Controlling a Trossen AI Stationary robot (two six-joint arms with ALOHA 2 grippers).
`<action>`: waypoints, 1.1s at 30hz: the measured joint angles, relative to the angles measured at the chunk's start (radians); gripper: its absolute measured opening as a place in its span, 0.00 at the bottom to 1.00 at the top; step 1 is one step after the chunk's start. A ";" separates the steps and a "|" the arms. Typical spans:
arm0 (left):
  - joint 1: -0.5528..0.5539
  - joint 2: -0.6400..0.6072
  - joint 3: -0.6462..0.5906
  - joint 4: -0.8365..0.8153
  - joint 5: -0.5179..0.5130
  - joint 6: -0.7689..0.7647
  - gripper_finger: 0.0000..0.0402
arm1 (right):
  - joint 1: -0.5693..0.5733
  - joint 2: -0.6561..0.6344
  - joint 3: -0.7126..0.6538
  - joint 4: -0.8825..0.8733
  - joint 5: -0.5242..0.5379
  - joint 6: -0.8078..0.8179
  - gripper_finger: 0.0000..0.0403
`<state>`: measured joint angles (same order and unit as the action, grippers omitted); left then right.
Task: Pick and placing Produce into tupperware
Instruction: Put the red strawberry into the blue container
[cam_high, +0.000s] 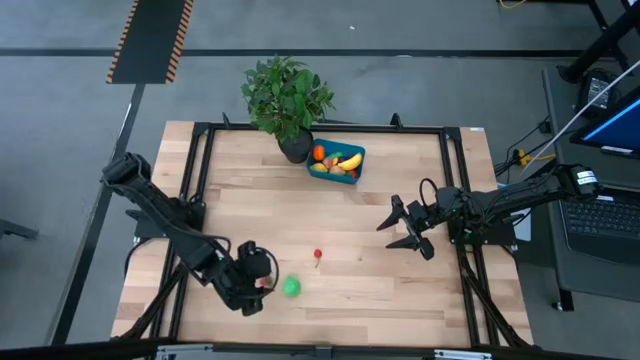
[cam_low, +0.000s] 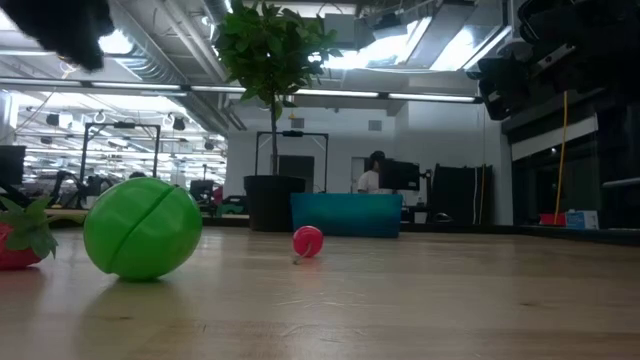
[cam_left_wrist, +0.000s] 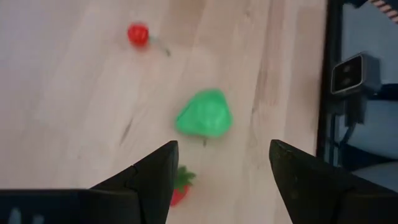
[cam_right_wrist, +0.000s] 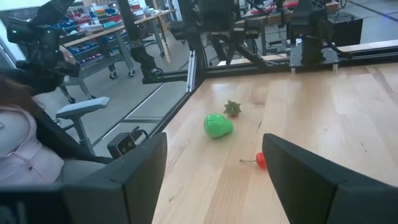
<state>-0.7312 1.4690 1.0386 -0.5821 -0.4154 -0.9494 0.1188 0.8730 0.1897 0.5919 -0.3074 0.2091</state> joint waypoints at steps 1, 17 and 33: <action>0.006 0.005 0.000 -0.011 0.020 -0.016 0.60 | 0.000 0.000 0.000 0.000 0.000 -0.001 0.66; 0.021 0.149 0.000 -0.068 0.130 -0.115 0.60 | 0.000 0.000 0.000 0.000 0.000 -0.007 0.66; 0.021 0.251 -0.001 -0.085 0.164 -0.115 0.60 | 0.000 0.000 0.000 0.000 0.000 -0.008 0.66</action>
<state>-0.7097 1.7196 1.0378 -0.6670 -0.2516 -1.0645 0.1189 0.8730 0.1898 0.5919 -0.3077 0.2012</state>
